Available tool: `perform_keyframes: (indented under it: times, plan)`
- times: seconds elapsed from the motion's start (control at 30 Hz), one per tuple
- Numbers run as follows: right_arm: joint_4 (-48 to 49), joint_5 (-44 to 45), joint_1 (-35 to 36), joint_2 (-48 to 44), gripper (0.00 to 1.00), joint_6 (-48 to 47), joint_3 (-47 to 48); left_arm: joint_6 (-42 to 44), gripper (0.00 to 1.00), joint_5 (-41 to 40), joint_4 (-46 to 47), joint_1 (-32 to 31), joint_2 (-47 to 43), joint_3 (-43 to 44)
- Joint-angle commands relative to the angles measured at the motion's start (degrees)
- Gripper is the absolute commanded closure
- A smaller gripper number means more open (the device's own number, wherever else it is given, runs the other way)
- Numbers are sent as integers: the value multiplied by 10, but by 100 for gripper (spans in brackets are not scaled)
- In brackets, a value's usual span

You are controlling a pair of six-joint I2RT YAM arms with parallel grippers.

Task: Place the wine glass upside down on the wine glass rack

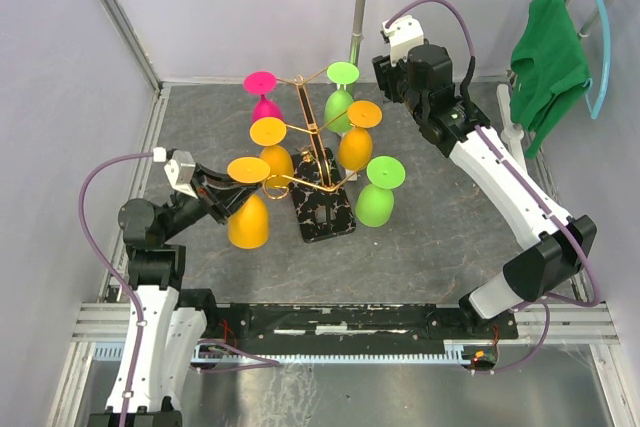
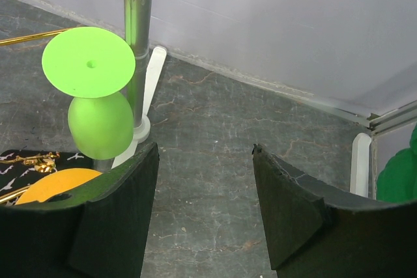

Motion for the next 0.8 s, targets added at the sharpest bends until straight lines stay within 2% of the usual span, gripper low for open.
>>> perform_keyframes:
  times: [0.0, 0.23, 0.4, 0.53, 0.77]
  plan:
    - [8, 10, -2, -1, 32, -5, 25, -7, 97, -7, 30, -12, 7, 36]
    - [8, 14, -2, -4, 32, -5, 17, 35, 97, -48, 28, -71, 38, 46]
    - [7, 16, -2, -6, 32, -5, 17, 115, 97, -100, -16, -169, 97, 92]
    - [6, 22, -2, -9, 32, -10, 13, 143, 97, -134, -22, -234, 133, 113]
    - [7, 34, -2, -15, 32, -24, 7, 170, 97, -173, -40, -265, 126, 114]
